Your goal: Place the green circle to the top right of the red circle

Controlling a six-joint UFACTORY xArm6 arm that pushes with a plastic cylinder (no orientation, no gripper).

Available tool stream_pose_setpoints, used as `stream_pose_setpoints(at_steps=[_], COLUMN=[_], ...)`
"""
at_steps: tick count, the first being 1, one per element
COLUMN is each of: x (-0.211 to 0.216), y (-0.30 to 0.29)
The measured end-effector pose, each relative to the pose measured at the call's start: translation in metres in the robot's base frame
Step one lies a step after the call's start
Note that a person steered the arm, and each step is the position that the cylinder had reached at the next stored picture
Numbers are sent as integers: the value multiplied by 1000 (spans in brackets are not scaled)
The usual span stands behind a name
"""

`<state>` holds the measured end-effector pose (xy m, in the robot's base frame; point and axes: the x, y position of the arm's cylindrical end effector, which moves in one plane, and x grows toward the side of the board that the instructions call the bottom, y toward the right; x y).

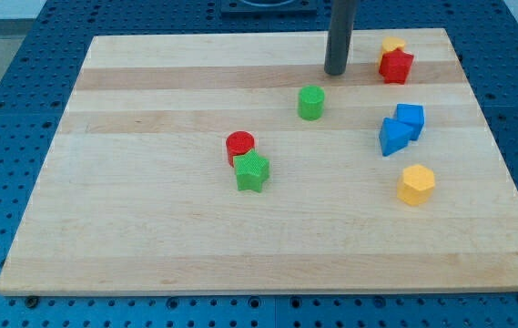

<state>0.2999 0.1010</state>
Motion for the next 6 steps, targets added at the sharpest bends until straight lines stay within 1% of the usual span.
stream_pose_setpoints(at_steps=[1, 2, 3, 4, 5, 6], x=[27, 32, 56, 67, 60, 66], y=[-2, -40, -76, -78, -31, 1])
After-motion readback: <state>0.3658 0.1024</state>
